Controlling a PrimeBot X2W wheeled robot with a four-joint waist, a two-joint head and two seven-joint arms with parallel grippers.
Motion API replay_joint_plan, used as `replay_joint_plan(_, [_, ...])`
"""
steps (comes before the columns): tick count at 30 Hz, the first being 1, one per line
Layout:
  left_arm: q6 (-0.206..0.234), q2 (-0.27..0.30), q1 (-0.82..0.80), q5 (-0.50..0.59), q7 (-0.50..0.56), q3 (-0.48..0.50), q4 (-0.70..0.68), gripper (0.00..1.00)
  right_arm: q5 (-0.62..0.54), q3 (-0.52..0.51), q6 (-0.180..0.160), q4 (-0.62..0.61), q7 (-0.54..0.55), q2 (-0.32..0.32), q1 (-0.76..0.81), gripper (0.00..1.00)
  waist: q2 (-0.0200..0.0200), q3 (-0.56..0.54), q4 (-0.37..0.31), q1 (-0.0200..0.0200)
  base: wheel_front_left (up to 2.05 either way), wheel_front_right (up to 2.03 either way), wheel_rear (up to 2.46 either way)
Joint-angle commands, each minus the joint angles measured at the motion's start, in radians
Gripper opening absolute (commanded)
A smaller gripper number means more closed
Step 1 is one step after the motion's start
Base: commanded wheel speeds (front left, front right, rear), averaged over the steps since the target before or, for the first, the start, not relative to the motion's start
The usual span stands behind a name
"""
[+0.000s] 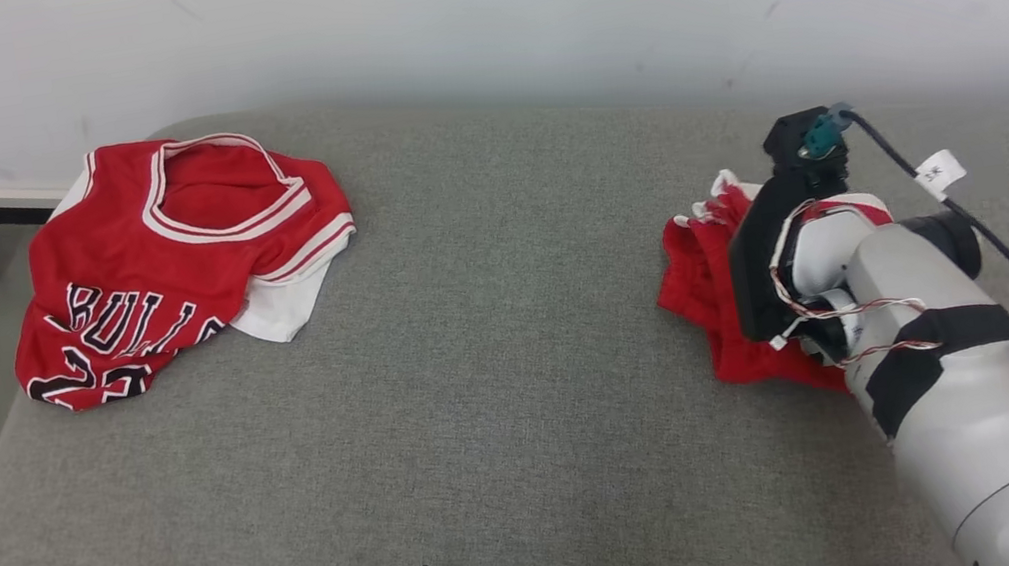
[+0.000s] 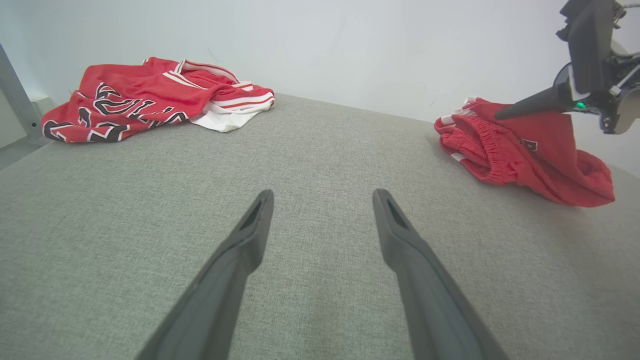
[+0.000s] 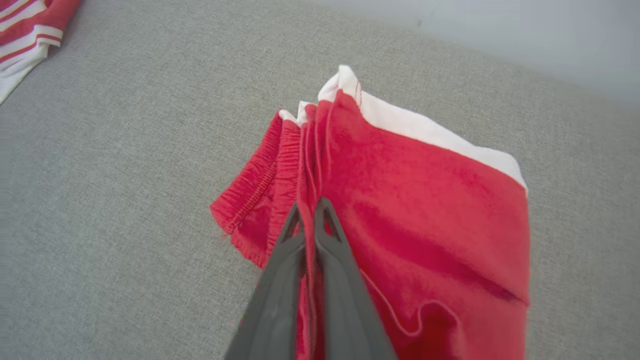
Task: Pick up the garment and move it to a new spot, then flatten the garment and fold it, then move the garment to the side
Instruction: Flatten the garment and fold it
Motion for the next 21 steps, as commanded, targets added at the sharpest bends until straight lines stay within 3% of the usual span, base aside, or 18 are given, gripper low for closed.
replay_joint_plan(1, [0.001, 0.0, 0.006, -0.005, -0.003, 0.0, -0.002, 1.0, -0.001, -0.004, -0.002, 0.002, -0.009, 0.017, 0.01, 0.0, 0.0, 0.004, 0.004, 0.0001, 0.0, 0.0, 0.0])
replay_joint_plan(7, [0.004, 0.0, 0.002, -0.003, -0.003, -0.004, 0.002, 1.0, 0.014, -0.009, -0.002, 0.011, -0.03, 0.038, 0.01, 0.0, 0.0, 0.012, 0.005, 0.0001, 0.0, 0.0, 0.0])
replay_joint_plan(8, [0.006, 0.0, 0.0, -0.002, -0.003, -0.002, 0.003, 1.0, 0.015, -0.016, -0.002, 0.01, -0.038, 0.04, 0.01, 0.45, 0.0, 0.013, 0.005, 0.0001, 0.0, 0.0, 0.0])
replay_joint_plan(9, [0.007, 0.0, -0.002, -0.002, -0.003, -0.001, 0.003, 1.0, 0.02, -0.027, -0.002, 0.009, -0.05, 0.042, 0.01, 1.0, 0.0, 0.013, 0.005, 0.0001, 0.0, 0.0, 0.0])
replay_joint_plan(12, [0.007, 0.0, -0.006, -0.003, -0.003, 0.005, 0.0, 1.0, 0.085, -0.056, -0.002, 0.003, -0.092, 0.052, 0.002, 1.0, 0.0, 0.014, 0.0, 0.0001, 0.0, 0.0, 0.0])
replay_joint_plan(16, [0.001, 0.0, -0.009, -0.001, -0.003, 0.007, 0.001, 1.0, 0.267, -0.032, -0.002, -0.031, -0.144, 0.056, -0.023, 1.0, 0.0, 0.012, -0.014, 0.0001, 0.0, 0.0, 0.0])
replay_joint_plan(19, [0.004, 0.0, -0.006, -0.009, -0.003, 0.006, -0.001, 1.0, 0.301, 0.006, -0.002, -0.072, -0.195, 0.045, -0.009, 1.0, 0.0, 0.005, -0.031, 0.0001, 0.0, 0.0, 0.0])
replay_joint_plan(21, [0.005, 0.0, -0.003, -0.011, -0.003, 0.002, -0.002, 1.0, 0.292, 0.005, -0.002, -0.085, -0.225, -0.004, 0.013, 1.0, 0.0, -0.002, -0.039, 0.0001, 0.0, 0.0, 0.0])
